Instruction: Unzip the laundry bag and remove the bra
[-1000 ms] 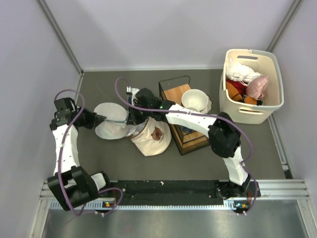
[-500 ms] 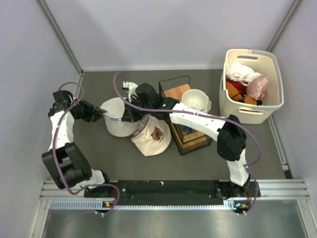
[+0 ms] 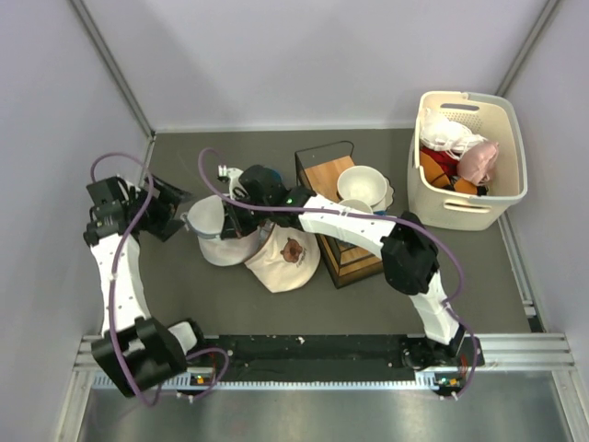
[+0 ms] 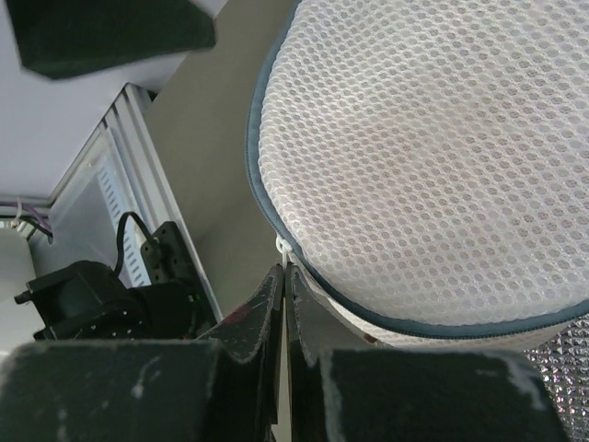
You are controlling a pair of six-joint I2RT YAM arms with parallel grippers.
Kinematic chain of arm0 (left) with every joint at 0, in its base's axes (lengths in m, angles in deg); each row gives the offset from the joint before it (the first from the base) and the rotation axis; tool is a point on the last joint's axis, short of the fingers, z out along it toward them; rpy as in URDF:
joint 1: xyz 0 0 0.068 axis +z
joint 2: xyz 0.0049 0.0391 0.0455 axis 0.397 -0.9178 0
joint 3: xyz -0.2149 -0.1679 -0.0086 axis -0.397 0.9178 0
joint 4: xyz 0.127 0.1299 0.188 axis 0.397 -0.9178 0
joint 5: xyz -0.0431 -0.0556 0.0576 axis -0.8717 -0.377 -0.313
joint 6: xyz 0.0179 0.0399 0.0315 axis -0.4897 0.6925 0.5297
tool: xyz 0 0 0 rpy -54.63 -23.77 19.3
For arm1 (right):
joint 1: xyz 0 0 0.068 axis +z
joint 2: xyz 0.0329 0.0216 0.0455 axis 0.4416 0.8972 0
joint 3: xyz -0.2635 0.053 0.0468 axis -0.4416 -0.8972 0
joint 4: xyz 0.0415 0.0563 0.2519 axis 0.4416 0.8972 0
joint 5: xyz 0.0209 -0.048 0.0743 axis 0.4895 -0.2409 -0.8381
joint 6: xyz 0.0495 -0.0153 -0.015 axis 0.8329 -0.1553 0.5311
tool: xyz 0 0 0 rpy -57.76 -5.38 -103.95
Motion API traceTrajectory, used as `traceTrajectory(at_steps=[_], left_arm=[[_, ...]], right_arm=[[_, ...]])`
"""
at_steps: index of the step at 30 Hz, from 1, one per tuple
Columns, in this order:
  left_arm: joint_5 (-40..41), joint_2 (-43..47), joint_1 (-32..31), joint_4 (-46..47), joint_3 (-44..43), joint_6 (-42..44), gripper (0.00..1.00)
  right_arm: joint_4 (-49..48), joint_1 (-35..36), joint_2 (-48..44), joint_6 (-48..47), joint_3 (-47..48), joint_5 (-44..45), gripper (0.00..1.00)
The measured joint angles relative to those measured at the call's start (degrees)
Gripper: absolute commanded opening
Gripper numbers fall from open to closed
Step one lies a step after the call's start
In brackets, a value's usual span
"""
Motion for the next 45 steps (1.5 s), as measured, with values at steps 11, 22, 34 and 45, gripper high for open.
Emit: traceTrajectory(at_steps=[11,22,34,45], left_arm=[[-2.2,6.6,-0.2,2.7,14.0,-6.8,0.75],[-2.3,0.9,-0.9,6.8,13.4,-8.1,0.31],[-3.3,-0.9,-1.2,7.7,12.1,-7.8,0.00],[-3.3,-0.7,-1.2,7.7,12.1,-7.8,0.00]], right_arm=[[0.1,0.0,-0.1,0.1,0.0,0.0,0.00],[0.1,-0.1,-1.2,0.0,-0.2,0.0,0.00],[0.0,-1.1,-1.4,1.6,-0.4,-2.8,0.35],[-1.0,-1.7,-1.4,2.9,-0.9,-5.1,0.40]])
